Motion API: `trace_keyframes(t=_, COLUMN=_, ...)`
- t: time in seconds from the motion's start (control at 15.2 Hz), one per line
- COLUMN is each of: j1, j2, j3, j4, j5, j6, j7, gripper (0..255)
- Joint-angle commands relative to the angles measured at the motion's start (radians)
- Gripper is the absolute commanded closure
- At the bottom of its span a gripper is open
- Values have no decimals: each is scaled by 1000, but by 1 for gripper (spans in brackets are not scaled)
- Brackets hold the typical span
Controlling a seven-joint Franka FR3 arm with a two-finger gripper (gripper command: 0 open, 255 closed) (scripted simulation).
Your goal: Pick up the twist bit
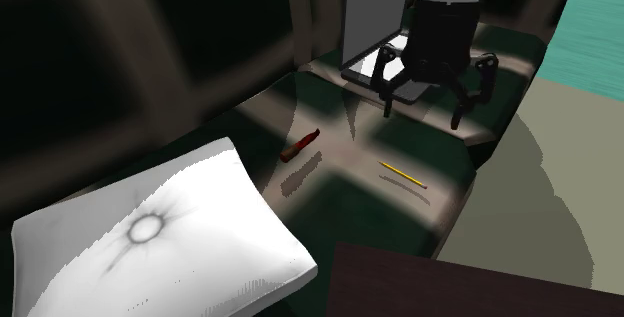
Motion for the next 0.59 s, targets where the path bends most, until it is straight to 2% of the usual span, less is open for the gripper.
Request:
trace_keyframes(t=0.0, j1=1, j2=72, j3=25, j4=15, j5=5, j6=64, j7=46, gripper=0)
trace_keyframes(t=0.26, j1=7, j2=226, j3=69, j4=73, j5=-8, j6=173, j7=149, gripper=0)
trace_keyframes(t=0.53, j1=20, j2=388, j3=95, j4=153, j5=-52, j6=267, j7=261, gripper=0)
